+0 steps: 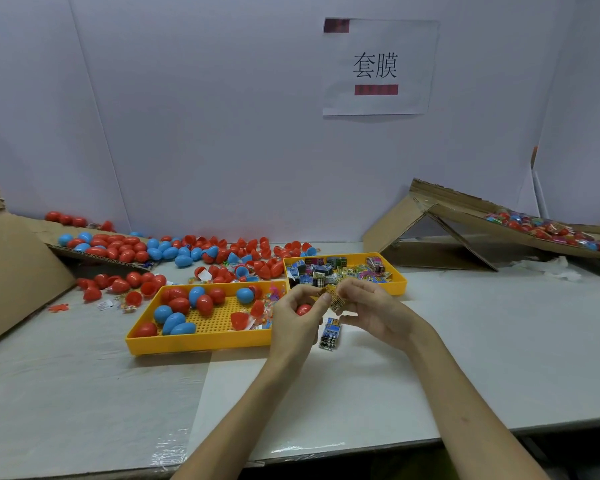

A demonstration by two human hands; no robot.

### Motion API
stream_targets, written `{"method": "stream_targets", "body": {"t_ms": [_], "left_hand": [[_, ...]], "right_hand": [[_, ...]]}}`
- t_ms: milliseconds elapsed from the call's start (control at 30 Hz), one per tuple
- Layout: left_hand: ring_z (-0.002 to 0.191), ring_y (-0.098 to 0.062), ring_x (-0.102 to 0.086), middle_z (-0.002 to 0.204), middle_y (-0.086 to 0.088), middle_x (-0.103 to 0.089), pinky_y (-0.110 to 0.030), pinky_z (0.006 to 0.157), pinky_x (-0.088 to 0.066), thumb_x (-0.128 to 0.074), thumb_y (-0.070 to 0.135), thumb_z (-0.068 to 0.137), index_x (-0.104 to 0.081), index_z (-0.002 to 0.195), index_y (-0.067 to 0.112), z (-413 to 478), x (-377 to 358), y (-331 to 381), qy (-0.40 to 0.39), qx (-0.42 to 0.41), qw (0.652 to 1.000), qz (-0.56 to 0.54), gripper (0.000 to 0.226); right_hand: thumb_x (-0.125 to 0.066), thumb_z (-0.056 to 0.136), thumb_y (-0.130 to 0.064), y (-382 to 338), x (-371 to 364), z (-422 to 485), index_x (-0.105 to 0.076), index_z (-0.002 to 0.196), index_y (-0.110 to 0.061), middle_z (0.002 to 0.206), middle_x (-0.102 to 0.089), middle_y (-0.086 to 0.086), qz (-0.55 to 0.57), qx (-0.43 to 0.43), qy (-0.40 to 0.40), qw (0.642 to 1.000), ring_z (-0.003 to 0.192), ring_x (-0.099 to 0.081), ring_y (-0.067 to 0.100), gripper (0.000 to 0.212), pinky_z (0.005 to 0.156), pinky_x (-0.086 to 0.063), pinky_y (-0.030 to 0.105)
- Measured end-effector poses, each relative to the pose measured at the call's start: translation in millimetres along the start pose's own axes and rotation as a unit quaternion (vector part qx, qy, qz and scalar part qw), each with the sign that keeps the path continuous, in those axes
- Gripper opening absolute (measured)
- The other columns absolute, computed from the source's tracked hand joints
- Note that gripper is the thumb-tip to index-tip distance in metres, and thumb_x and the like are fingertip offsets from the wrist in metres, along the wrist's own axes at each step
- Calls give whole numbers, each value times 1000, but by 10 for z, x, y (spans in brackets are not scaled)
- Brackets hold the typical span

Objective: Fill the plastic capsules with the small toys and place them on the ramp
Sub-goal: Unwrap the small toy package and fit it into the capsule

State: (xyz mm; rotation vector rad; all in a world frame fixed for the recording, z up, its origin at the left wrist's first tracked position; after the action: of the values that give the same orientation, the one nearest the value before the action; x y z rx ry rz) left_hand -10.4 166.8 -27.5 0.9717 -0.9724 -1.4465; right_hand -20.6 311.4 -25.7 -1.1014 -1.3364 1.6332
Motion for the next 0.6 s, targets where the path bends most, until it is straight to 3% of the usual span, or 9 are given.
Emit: {"method": "stream_targets", "body": {"t_ms": [167, 400, 500, 600], "left_hand": [[46, -4, -47, 59, 6, -52, -17, 41, -36, -69, 21, 93, -65, 86, 12, 6, -19, -5, -7, -6, 1000, 18, 13], [47, -4, -46, 65, 2, -50, -13, 43, -36, -66, 25, 96, -66, 96, 9, -4, -55, -28, -27, 26, 999, 2, 16], [57, -8, -49, 70, 4, -52, -13, 47, -39, -70, 22, 93, -67, 94, 12, -2, -52, -17, -19, 21, 999, 32, 11], [53, -7, -50, 65, 8, -55, -18, 43, -39, -73, 20, 90, -67, 87, 17, 1, -17, -18, -2, 15, 999, 32, 8]], "right_hand": [[-72, 85, -17, -20, -25, 7, -69, 80, -15, 80, -63, 2, -42, 24, -4, 999, 81, -60, 15, 6, 77, -52, 29], [-70, 82, -22, -4, 36, 11, -74, 87, -9, 87, -65, 7, -45, 15, 39, 998, 88, -60, 18, 15, 80, -52, 29], [-70, 80, -21, -9, 59, 9, -74, 88, -8, 84, -68, 4, -37, 17, 50, 998, 84, -64, 14, 15, 77, -53, 27], [-71, 80, -23, -11, 59, 13, -75, 89, -10, 88, -70, 5, -49, 15, 55, 997, 88, -66, 14, 17, 79, -52, 28]]}}
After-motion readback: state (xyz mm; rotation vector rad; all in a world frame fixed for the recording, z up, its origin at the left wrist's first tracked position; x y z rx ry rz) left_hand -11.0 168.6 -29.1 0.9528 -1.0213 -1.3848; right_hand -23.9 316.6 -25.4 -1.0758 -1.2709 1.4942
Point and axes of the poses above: each hand's wrist, its own z-axis towards the middle knuckle, its own x-axis out of the back of the hand, y = z × x, the point moved 6 cm from there along z, towards the middle knuckle
